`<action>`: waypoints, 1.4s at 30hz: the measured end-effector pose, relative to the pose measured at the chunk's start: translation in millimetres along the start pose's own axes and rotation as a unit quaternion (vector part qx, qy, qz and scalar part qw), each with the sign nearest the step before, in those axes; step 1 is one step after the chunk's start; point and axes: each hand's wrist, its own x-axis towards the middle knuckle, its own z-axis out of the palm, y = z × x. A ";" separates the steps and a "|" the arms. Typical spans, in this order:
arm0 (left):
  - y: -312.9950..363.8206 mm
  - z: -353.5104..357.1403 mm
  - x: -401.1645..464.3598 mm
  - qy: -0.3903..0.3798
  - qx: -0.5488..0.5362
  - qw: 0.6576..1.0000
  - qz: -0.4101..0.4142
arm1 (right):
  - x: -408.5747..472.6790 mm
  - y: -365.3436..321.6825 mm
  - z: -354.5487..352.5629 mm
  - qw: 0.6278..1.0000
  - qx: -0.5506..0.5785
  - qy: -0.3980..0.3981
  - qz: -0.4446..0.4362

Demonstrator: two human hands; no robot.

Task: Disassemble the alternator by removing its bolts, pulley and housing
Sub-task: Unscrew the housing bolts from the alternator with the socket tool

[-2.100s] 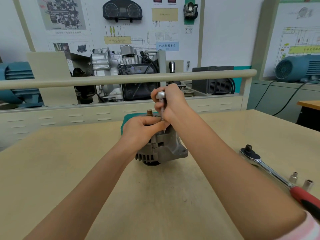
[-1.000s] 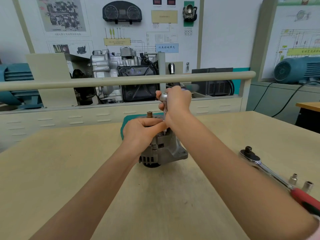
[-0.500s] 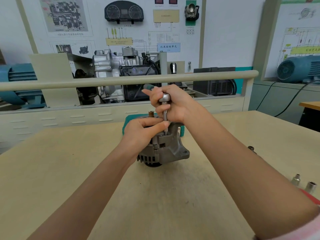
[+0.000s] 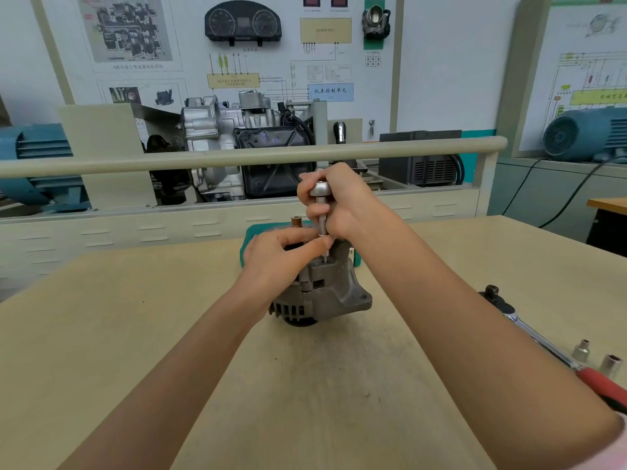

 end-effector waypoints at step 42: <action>2.5 -5.2 -1.3 -0.027 0.003 1.000 -0.006 | 5.4 -2.1 -2.4 0.979 -0.052 -0.160 0.114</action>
